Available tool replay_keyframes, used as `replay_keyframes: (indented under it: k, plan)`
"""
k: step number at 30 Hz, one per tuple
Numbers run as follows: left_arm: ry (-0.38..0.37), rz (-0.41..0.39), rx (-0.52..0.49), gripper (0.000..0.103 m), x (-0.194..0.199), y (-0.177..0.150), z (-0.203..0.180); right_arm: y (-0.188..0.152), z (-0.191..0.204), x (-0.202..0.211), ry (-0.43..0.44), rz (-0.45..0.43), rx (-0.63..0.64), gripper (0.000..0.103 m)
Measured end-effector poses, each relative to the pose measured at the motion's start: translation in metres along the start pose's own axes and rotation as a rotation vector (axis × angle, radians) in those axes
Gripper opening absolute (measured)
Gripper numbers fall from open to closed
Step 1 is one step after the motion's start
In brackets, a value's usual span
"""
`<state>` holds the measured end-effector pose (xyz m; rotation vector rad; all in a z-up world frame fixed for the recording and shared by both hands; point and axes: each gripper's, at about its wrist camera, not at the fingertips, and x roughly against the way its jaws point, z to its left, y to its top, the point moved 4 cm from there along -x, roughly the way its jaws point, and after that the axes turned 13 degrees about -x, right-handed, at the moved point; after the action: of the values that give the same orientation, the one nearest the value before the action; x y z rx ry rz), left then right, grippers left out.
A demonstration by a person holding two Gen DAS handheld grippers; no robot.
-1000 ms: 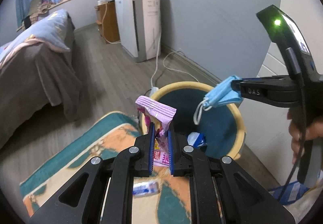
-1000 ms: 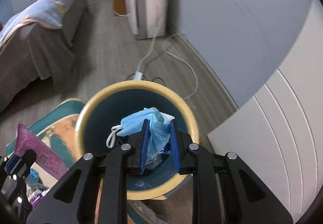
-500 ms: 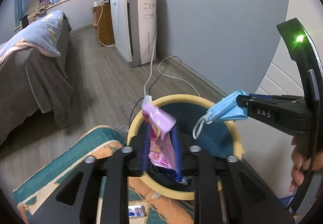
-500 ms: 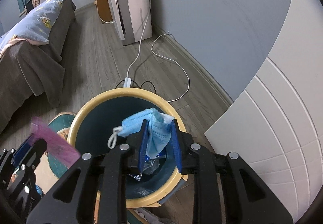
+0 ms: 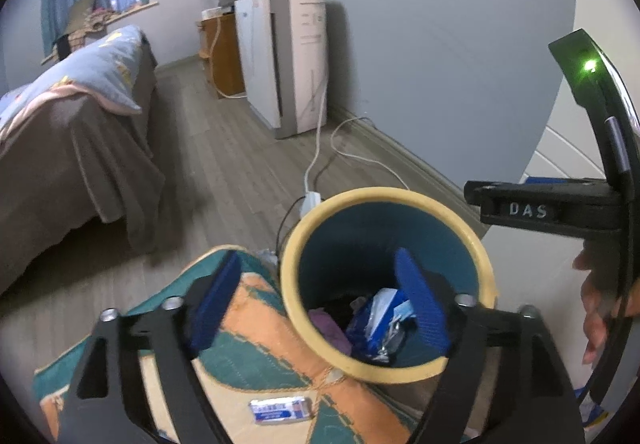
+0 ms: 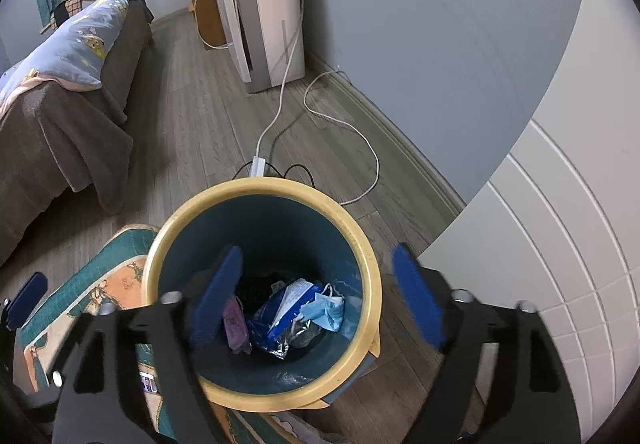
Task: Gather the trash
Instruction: 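Open both grippers over the bin, dropping the mask and pink wrapper, then move the left gripper over the cushion and grasp the white tissue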
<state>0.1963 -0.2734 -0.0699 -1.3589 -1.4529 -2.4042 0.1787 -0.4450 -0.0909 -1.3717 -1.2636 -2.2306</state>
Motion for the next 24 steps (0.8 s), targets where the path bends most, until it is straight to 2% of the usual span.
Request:
replay_keyframes:
  k: [2, 16, 24]
  plan:
    - [0.020, 0.003, 0.016, 0.091, 0.006, -0.006, 0.006, 0.000, 0.004, 0.004, 0.001, -0.010, 0.003, 0.097]
    - [0.161, 0.027, 0.065, 0.094, 0.080, -0.051, 0.068, -0.018, 0.059, 0.041, 0.056, -0.033, 0.150, 0.097]
    - [0.239, 0.042, 0.140, 0.095, 0.133, -0.093, 0.105, -0.038, 0.093, 0.061, 0.096, -0.044, 0.247, 0.097]
